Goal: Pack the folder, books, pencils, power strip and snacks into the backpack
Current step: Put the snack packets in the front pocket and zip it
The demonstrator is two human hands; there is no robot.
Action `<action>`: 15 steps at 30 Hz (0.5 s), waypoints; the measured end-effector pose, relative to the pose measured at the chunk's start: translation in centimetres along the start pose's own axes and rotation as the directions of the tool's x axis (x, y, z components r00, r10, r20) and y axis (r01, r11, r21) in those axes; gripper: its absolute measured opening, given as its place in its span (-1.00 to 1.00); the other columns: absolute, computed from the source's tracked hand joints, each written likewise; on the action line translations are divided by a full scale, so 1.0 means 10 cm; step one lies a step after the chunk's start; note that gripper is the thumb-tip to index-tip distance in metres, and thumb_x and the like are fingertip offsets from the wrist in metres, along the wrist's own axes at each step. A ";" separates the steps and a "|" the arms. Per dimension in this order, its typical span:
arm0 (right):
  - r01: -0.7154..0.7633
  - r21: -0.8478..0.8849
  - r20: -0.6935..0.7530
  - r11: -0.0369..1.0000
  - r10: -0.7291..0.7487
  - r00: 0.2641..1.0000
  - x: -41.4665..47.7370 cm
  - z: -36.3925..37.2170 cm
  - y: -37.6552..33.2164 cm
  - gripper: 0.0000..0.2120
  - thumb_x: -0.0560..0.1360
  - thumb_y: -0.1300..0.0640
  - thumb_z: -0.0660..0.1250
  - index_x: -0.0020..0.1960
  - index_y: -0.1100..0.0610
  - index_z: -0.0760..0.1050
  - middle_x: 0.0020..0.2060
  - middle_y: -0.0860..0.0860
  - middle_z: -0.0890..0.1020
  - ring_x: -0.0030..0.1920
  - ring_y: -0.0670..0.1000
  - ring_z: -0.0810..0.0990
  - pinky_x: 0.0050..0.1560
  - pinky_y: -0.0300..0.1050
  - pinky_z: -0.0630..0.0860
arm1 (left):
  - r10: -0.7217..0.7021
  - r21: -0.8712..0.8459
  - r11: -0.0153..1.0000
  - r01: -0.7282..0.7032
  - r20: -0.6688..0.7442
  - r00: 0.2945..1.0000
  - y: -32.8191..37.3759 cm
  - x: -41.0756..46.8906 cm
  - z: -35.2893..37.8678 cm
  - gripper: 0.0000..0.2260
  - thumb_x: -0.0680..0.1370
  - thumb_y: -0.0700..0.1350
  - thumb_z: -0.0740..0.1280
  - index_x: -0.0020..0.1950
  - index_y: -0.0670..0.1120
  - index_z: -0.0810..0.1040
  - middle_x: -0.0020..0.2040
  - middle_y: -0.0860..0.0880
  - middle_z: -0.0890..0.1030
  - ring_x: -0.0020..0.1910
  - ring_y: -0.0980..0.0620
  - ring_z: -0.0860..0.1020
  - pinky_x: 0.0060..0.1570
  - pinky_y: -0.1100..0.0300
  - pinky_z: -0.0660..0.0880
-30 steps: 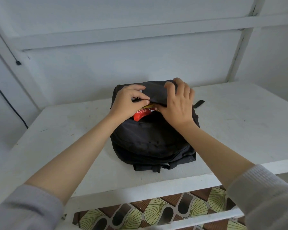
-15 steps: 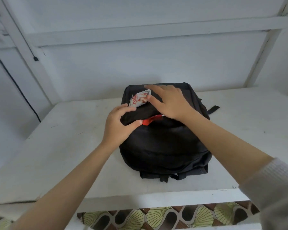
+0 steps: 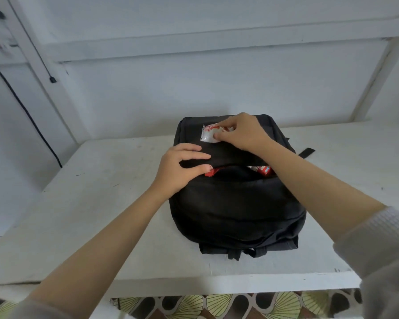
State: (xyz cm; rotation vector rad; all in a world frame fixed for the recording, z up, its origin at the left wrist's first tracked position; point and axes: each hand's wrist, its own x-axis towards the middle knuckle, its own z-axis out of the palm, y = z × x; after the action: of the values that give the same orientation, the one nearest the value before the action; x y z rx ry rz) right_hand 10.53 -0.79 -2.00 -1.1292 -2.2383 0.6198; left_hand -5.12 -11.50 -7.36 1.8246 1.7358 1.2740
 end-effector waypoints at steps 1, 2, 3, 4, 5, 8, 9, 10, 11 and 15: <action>-0.031 0.059 -0.044 0.998 0.033 0.998 -0.04 -0.03 0.04 -0.69 0.48 0.07 0.38 0.21 0.09 0.57 0.12 0.00 0.62 -0.02 -0.15 0.44 -0.10 -0.38 0.31 | 0.016 0.002 1.000 -0.016 0.005 1.000 0.02 0.05 0.00 -0.82 0.37 -0.07 0.49 -0.09 0.16 0.63 0.07 0.19 0.54 0.14 0.21 0.44 0.16 0.29 0.34; -0.060 0.115 -0.087 0.992 0.070 0.994 -0.08 -0.07 0.07 -0.70 0.46 0.05 0.39 0.18 0.08 0.59 0.05 -0.02 0.63 -0.04 -0.14 0.46 -0.10 -0.36 0.32 | 0.028 0.003 1.000 -0.028 0.008 1.000 0.05 0.09 0.01 -0.86 0.37 -0.09 0.49 -0.13 0.12 0.64 0.04 0.18 0.54 0.12 0.20 0.45 0.12 0.32 0.34; -0.086 0.177 -0.115 0.980 0.107 0.988 -0.14 -0.10 0.10 -0.71 0.45 0.03 0.40 0.14 0.07 0.62 -0.05 -0.05 0.64 -0.06 -0.13 0.48 -0.10 -0.34 0.34 | 0.039 0.005 0.999 -0.039 0.005 0.999 0.07 0.14 0.01 -0.88 0.38 -0.11 0.49 -0.14 0.08 0.66 0.02 0.16 0.55 0.09 0.20 0.47 0.08 0.35 0.34; -0.099 0.246 -0.133 0.964 0.135 0.982 -0.19 -0.13 0.12 -0.77 0.43 0.02 0.42 0.06 0.05 0.65 -0.18 -0.11 0.62 -0.11 -0.12 0.50 -0.12 -0.32 0.36 | 0.046 0.007 0.999 -0.046 -0.009 0.999 0.10 0.18 0.01 -0.90 0.39 -0.13 0.49 -0.15 0.04 0.66 0.00 0.14 0.55 0.06 0.21 0.47 0.05 0.38 0.34; -0.100 0.317 -0.145 0.943 0.152 0.978 -0.26 -0.16 0.13 -0.86 0.42 0.02 0.43 -0.05 0.01 0.66 -0.29 -0.18 0.59 -0.16 -0.12 0.52 -0.14 -0.29 0.37 | 0.050 0.004 0.999 -0.049 -0.029 0.998 0.13 0.23 0.01 -0.90 0.40 -0.15 0.48 -0.14 0.02 0.65 -0.01 0.12 0.55 0.03 0.23 0.47 0.03 0.41 0.34; -0.035 0.432 -0.192 0.901 0.130 0.973 -0.53 -0.24 0.08 -0.96 0.44 0.04 0.41 -0.12 -0.06 0.62 -0.27 -0.22 0.64 -0.18 -0.18 0.61 -0.16 -0.31 0.47 | 0.060 -0.013 0.998 -0.062 -0.116 0.991 0.22 0.35 -0.01 -0.89 0.41 -0.17 0.46 -0.15 0.04 0.64 -0.04 0.13 0.53 0.00 0.24 0.45 0.02 0.43 0.35; 0.006 0.456 -0.215 0.890 0.104 0.971 -0.63 -0.24 0.07 -0.88 0.46 0.05 0.39 -0.02 -0.02 0.64 -0.17 -0.17 0.67 -0.11 -0.20 0.62 -0.11 -0.34 0.49 | 0.070 0.000 0.997 -0.071 -0.144 0.987 0.24 0.39 -0.02 -0.89 0.41 -0.17 0.46 -0.15 0.05 0.63 -0.03 0.13 0.52 0.02 0.21 0.46 0.02 0.41 0.35; 0.049 0.476 -0.244 0.878 0.078 0.967 -0.74 -0.23 0.04 -0.81 0.48 0.06 0.38 0.07 0.03 0.64 -0.06 -0.13 0.68 -0.01 -0.20 0.61 -0.04 -0.34 0.49 | 0.080 0.024 0.997 -0.077 -0.166 0.983 0.26 0.43 -0.02 -0.90 0.42 -0.15 0.45 -0.14 0.05 0.63 -0.02 0.12 0.52 0.03 0.18 0.46 0.02 0.41 0.34; 0.087 0.498 -0.275 0.863 0.062 0.959 -0.86 -0.21 0.01 -0.78 0.48 0.08 0.38 0.12 0.05 0.62 0.03 -0.11 0.66 0.11 -0.19 0.57 0.05 -0.32 0.48 | 0.085 0.048 0.996 -0.077 -0.183 0.979 0.28 0.47 -0.02 -0.92 0.43 -0.14 0.44 -0.12 0.03 0.63 -0.01 0.11 0.52 0.04 0.16 0.45 -0.01 0.43 0.33; 0.285 0.408 -0.376 0.868 -0.125 0.918 -1.26 -0.02 -0.03 -0.73 0.48 0.18 0.40 0.17 0.04 0.57 0.08 -0.31 0.57 0.30 -0.29 0.39 0.30 -0.33 0.35 | 0.116 0.065 0.992 -0.104 -0.227 0.967 0.33 0.55 -0.04 -0.91 0.44 -0.15 0.44 -0.08 0.00 0.63 0.00 0.07 0.51 0.01 0.17 0.44 -0.05 0.54 0.29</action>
State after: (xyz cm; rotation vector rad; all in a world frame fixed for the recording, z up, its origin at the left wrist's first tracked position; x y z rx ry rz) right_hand 16.70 -11.32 -5.01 -0.6809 -1.7592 0.7461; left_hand -4.06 -7.30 -2.66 1.8897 1.8225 1.5530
